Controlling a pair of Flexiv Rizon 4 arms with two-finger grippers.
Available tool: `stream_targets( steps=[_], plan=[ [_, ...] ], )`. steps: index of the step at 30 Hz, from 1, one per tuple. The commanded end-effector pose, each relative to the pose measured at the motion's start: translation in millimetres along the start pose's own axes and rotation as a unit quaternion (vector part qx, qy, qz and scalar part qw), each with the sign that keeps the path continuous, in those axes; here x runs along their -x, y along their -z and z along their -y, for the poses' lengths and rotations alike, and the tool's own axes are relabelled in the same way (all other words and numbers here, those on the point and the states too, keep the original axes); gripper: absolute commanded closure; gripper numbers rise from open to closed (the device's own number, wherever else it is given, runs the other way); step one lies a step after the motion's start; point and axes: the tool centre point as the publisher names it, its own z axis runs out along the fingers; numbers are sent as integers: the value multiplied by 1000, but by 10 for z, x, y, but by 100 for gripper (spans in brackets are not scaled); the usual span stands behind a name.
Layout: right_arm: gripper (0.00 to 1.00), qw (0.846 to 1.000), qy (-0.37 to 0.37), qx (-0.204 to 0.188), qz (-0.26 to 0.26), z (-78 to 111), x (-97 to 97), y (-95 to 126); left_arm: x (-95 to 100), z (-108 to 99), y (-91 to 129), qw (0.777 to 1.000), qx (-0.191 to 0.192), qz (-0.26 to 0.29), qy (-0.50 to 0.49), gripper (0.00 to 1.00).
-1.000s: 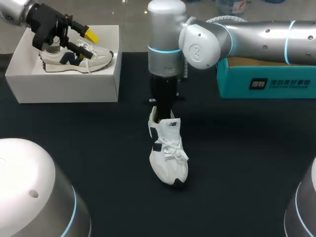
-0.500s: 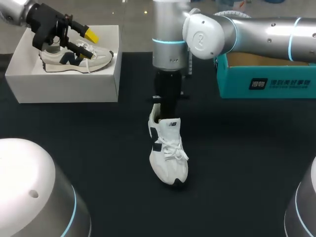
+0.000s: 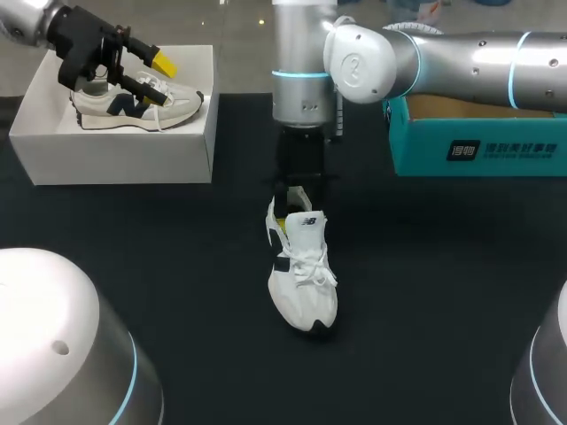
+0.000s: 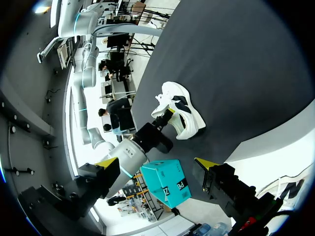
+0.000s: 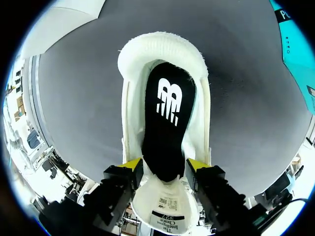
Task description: Take the shoe out of the shoebox, open the shoe tongue, remove and reinsert the insole, then place the shoe into the shoebox
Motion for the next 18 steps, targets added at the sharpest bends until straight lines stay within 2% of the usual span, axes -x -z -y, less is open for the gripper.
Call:
stream_targets(
  steps=[1, 11, 18],
  plan=[
    [0, 1000, 0, 5, 1, 22, 10, -2, -3, -9, 7, 1000, -2, -1, -1, 0],
    [0, 1000, -2, -7, 7, 4, 33, -52, -3, -9, 7, 1000, -2, -1, -1, 0],
    [0, 1000, -12, -5, 18, 98, -20, 4, -3, -9, 7, 1000, -2, -1, -1, 0]
  ],
)
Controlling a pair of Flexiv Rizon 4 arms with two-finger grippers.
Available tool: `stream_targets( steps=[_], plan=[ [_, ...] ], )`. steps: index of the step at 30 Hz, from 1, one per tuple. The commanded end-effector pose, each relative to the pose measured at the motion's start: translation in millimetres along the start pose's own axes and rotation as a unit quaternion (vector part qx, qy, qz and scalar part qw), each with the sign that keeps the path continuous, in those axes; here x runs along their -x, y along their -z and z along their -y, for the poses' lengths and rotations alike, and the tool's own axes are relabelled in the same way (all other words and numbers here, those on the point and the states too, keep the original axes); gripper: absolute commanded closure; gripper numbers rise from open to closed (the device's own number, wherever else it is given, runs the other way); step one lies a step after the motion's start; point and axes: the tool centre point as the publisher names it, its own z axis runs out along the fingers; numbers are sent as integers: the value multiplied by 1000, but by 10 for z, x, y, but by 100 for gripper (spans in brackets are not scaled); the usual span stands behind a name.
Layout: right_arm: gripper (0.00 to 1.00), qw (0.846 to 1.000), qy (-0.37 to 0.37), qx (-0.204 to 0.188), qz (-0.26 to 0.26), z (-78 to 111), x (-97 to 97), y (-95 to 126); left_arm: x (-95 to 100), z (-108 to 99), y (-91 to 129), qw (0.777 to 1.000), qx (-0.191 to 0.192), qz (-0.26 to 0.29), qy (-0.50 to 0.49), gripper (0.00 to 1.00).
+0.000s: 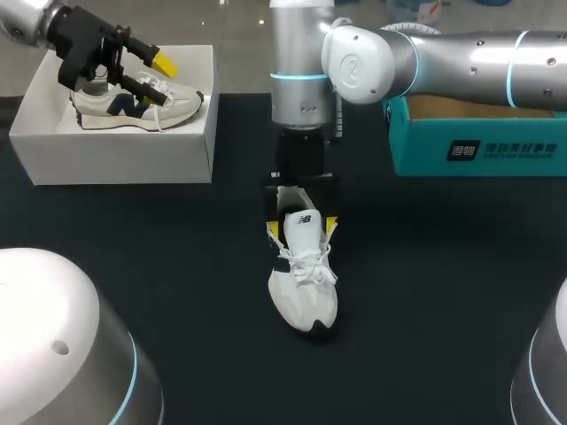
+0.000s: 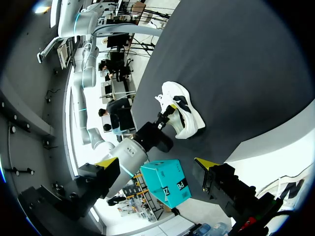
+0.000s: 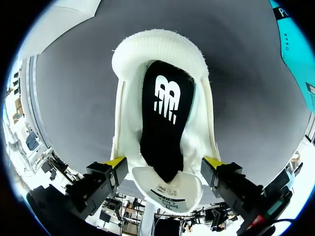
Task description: Take the shoe out of the shoebox, open the shoe tongue, remove and reinsert the insole, then place the shoe into the shoebox
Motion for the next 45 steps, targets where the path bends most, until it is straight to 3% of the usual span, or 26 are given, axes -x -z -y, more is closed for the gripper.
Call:
stream_targets(
  steps=[1, 10, 15, 17, 19, 20, 21, 28, 39, 45],
  plan=[
    [0, 1000, -4, 1, 10, 80, -46, 42, -3, -8, 7, 1000, -2, -1, -1, 0],
    [0, 1000, -23, 12, 10, 304, -137, 91, -3, -8, 7, 1000, -2, -1, -1, 0],
    [0, 999, -46, 18, 11, 533, -214, 116, -3, -8, 7, 1000, -2, -1, -1, 0],
    [55, 998, -61, 21, 11, 664, -209, 126, -3, -8, 7, 1000, -2, -1, -1, 0],
    [78, 997, -77, 20, 17, 761, -197, 137, -3, -8, 7, 1000, -2, -1, -1, 0],
    [96, 996, -82, 19, 17, 797, -189, 139, -3, -8, 7, 1000, -2, -1, -1, 0],
    [100, 996, -83, 20, 17, 823, -181, 142, -3, -8, 7, 1000, -2, -1, -1, 0],
    [100, 996, -74, 36, 22, 787, -176, 151, -3, -8, 7, 1000, -2, -1, -1, 0],
    [100, 996, -72, 29, 30, 724, -88, 162, -3, -8, 7, 1000, -2, -1, -1, 0],
    [100, 997, -71, 32, 22, 595, -6, 77, -3, -8, 7, 1000, -2, -1, -1, 0]
  ],
)
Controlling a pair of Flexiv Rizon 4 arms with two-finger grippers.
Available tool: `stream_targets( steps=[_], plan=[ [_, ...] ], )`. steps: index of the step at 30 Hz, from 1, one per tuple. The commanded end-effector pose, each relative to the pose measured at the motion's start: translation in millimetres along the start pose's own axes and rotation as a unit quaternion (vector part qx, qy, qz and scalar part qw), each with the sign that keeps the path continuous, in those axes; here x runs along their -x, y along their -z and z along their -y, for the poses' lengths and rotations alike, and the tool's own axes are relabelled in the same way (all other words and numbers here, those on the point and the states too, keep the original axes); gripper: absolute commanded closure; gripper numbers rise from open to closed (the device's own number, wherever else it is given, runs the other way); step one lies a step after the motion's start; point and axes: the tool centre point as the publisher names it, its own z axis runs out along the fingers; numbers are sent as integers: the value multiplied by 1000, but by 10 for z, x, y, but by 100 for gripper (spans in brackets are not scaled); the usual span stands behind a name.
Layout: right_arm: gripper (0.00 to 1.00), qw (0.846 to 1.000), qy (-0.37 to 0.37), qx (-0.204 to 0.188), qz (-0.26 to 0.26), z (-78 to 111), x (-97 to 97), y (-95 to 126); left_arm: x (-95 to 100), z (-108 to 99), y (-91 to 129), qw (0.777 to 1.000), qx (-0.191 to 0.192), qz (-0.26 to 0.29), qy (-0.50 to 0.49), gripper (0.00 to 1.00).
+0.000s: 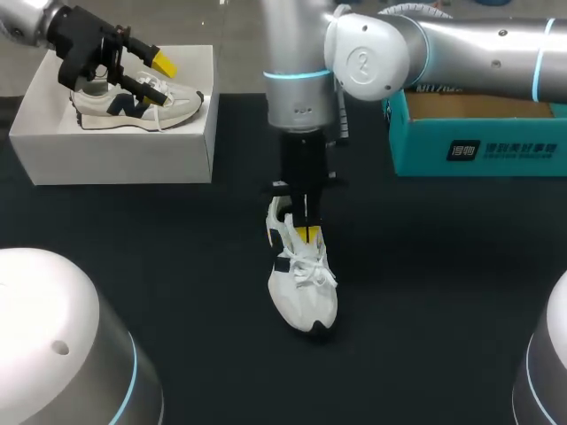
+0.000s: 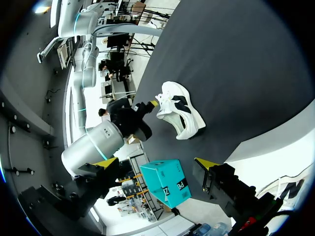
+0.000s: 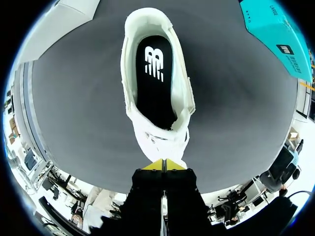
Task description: Take the shoe out of the shoebox, open the shoe tongue, remove and reinsert the insole, then place the shoe into the shoebox
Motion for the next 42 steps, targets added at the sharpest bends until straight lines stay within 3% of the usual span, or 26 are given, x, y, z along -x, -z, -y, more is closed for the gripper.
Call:
stream_targets(
  steps=[1, 10, 22, 35, 39, 42],
  plan=[
    [100, 1000, 2, -1, -8, -104, 54, -91, -3, -8, 7, 1000, -2, -1, -1, 0],
    [100, 999, 24, 6, -21, -401, 52, -204, -3, -8, 7, 1000, -2, -1, -1, 0],
    [100, 1000, 7, 14, -5, -174, 115, -70, -3, -8, 7, 1000, -2, -1, -1, 0],
    [100, 998, 36, 43, 4, -661, 78, -67, -3, -8, 7, 1000, -2, -1, -1, 0],
    [100, 998, 42, 49, 7, -662, 75, -27, -3, -8, 7, 1000, -2, -1, -1, 0],
    [100, 995, 57, 79, 22, -569, 129, 120, -3, -8, 7, 1000, -2, -1, -1, 0]
  ],
)
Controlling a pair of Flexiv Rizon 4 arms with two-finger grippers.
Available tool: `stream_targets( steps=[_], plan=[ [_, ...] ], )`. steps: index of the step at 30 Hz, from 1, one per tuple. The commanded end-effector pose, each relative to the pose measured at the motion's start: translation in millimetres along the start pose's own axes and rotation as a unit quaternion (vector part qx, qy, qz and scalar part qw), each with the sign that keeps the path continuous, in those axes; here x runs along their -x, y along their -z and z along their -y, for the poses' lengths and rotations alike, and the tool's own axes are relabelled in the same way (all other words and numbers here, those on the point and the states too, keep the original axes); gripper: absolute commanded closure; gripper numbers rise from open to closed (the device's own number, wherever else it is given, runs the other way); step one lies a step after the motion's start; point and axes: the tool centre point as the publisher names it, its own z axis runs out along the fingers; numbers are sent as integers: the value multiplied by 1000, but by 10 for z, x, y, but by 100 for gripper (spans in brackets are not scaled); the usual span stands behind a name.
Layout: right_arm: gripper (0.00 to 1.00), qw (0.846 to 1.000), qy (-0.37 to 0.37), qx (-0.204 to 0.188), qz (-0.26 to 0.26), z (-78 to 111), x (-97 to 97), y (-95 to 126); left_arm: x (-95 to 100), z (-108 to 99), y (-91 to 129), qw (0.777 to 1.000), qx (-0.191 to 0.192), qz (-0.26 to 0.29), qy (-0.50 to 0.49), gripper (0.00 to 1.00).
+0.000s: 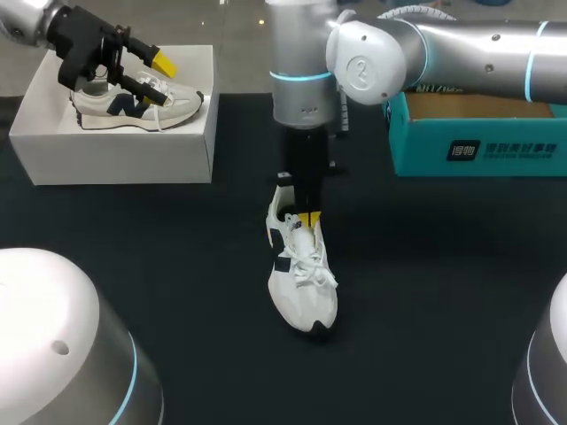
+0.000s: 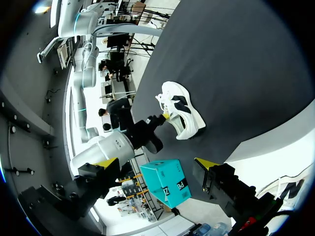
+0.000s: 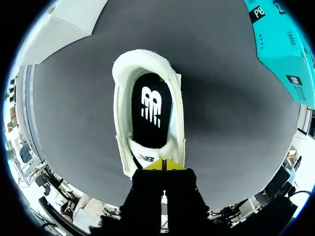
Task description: Take the shoe out of the shoebox, open the shoe tongue, remove and reinsert the insole, then place the shoe into the shoebox
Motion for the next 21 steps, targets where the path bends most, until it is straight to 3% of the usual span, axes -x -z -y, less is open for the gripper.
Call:
stream_targets(
  steps=[1, 2, 4, 7, 9, 10, 21],
  plan=[
    [100, 999, 22, 36, 20, 112, 33, 202, -3, -8, 7, 1000, -2, -1, -1, 0],
    [100, 996, 51, 68, 21, 135, 64, 274, -3, -8, 7, 1000, -2, -1, -1, 0],
    [100, 991, 87, 95, 27, 149, 99, 355, -3, -8, 7, 1000, -2, -1, -1, 0],
    [100, 972, 181, 151, 20, 124, 117, 441, -3, -8, 7, 1000, -2, -1, -1, 0],
    [100, 920, 318, 226, -21, 81, 80, 510, -3, -8, 7, 1000, -2, -1, -1, 0],
    [100, 904, 347, 248, -42, 69, 86, 516, -3, -8, 7, 1000, -2, -1, -1, 0],
    [100, 904, 347, 248, -42, 69, 86, 516, -3, -8, 7, 1000, -2, -1, -1, 0]
  ],
)
